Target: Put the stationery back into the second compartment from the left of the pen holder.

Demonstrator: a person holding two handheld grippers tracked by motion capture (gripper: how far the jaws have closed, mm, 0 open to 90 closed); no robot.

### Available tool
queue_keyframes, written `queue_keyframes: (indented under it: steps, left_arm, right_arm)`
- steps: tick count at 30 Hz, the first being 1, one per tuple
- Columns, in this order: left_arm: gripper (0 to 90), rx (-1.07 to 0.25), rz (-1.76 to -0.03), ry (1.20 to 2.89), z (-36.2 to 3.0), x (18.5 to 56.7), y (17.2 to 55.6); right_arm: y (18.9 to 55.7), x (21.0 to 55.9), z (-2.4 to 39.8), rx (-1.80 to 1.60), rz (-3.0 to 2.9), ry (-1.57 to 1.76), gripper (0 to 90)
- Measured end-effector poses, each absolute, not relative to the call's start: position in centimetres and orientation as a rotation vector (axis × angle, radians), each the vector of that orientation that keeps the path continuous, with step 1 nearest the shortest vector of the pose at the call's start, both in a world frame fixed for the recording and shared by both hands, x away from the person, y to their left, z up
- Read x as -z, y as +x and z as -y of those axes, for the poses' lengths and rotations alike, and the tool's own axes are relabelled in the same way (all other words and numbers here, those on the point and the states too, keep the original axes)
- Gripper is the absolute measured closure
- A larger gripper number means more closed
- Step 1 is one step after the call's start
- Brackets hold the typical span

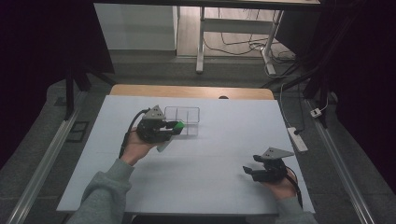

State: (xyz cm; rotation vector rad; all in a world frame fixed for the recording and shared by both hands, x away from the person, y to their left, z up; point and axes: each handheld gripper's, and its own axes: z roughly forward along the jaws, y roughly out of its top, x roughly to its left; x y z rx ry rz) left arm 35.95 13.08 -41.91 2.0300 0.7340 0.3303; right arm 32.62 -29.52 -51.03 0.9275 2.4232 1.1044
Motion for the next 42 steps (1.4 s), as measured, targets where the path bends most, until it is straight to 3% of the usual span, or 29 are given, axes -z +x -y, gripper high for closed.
queue_keyframes:
  steps: [42]
  left_arm:
    - [66.6, -0.403, -0.674, 1.911, -11.7, 38.2, 42.0]
  right_arm:
    - [32.8, 51.2, 29.7, -1.099, -2.429, 0.937, 33.2]
